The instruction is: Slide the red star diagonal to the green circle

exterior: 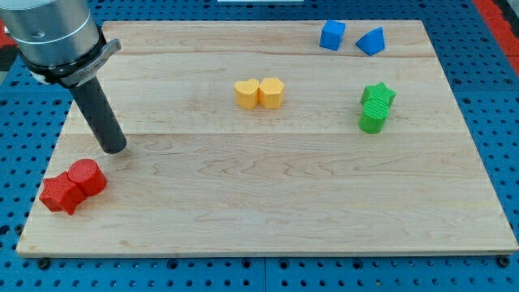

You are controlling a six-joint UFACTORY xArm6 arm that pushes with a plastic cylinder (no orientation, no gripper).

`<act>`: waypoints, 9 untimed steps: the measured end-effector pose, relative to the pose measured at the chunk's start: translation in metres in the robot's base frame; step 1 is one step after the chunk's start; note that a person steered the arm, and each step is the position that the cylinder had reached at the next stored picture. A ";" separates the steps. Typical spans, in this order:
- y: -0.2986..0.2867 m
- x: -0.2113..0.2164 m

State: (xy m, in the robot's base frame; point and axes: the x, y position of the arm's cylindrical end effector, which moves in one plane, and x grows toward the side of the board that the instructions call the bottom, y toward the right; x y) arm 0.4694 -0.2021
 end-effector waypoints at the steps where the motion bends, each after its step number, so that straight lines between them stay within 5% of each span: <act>1: -0.053 0.014; 2: -0.102 0.020; 4: -0.101 0.089; 7: 0.006 0.062; 8: 0.029 0.082; 9: 0.008 0.092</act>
State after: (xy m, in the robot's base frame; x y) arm 0.5616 -0.1936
